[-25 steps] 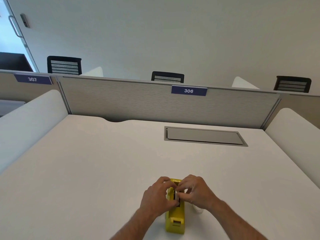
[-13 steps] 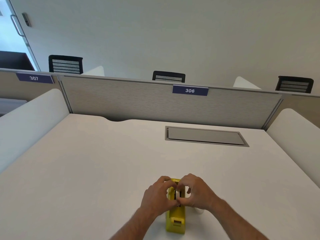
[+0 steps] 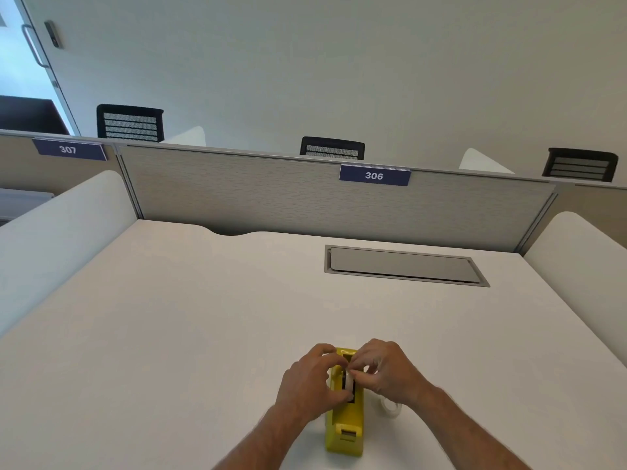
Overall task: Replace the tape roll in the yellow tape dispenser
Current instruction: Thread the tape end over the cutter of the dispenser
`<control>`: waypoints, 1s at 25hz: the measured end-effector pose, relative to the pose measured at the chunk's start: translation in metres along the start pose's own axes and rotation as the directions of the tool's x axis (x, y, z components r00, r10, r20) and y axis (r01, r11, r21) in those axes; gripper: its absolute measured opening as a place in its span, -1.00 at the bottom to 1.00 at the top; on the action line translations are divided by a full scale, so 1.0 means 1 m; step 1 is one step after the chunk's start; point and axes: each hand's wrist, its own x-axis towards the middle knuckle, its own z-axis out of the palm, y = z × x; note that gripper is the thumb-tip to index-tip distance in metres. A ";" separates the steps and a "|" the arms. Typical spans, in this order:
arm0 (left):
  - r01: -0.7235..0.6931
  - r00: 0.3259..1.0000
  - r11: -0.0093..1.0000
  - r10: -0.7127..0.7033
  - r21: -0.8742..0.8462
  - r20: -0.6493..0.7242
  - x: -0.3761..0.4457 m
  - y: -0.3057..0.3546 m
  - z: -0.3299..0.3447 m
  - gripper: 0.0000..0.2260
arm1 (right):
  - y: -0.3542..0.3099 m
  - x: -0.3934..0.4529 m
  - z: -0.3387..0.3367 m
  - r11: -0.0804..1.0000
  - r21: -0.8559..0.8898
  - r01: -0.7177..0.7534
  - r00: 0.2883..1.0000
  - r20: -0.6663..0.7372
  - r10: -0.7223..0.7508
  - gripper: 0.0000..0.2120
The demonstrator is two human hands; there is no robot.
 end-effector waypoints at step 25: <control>0.001 1.000 1.000 -0.001 -0.027 0.007 0.001 -0.001 -0.001 -0.49 | 0.001 0.002 -0.001 0.999 -0.025 -0.026 0.998 0.050 0.028 -0.89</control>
